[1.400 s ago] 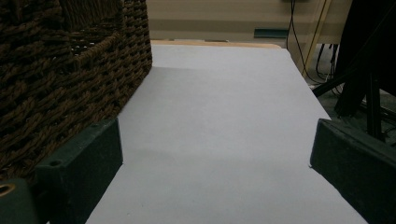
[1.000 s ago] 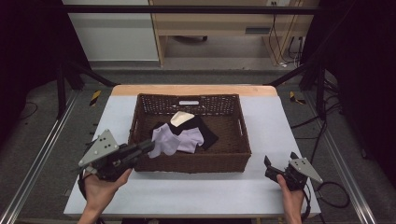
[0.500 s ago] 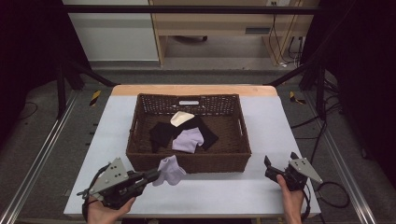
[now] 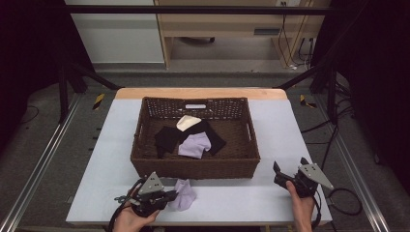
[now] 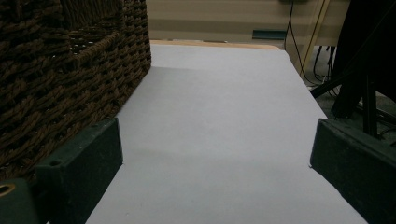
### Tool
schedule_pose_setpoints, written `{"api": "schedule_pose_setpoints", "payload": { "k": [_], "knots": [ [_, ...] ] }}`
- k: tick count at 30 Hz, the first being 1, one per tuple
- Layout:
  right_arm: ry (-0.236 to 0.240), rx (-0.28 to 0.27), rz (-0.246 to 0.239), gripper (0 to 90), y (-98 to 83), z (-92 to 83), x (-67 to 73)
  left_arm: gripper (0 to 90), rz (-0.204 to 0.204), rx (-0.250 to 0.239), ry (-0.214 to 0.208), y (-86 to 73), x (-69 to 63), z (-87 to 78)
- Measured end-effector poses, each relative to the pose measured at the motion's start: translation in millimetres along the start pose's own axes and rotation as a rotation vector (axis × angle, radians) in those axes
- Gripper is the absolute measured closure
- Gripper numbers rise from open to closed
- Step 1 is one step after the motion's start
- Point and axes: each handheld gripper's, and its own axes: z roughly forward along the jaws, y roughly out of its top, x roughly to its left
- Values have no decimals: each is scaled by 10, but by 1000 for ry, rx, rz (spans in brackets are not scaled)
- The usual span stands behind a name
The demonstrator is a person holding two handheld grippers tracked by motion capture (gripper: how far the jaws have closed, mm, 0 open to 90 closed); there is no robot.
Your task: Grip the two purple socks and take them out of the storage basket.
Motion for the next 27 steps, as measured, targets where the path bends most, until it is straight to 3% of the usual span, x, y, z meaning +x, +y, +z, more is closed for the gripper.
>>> {"api": "schedule_pose_setpoints", "payload": {
  "k": [4,9,14,21,22,25,27],
  "knots": [
    [1,1,2,28,0,0,-1,747,-1,-6,23,-11,3,8],
    [0,1,3,28,1,0,-2,607,-18,-64,50,33,-19,-114],
    [-2,1,5,28,0,0,-1,553,-21,-112,64,87,-28,-230],
    [-2,2,5,28,0,2,-2,527,-13,-173,116,215,-5,-418],
    [-2,2,5,28,1,2,-2,531,13,-191,151,274,-4,-470],
    [-5,2,6,28,0,1,-1,534,30,-223,181,339,-1,-529],
    [-7,0,4,28,0,1,0,530,58,-269,227,447,35,-628]
  ]
}}
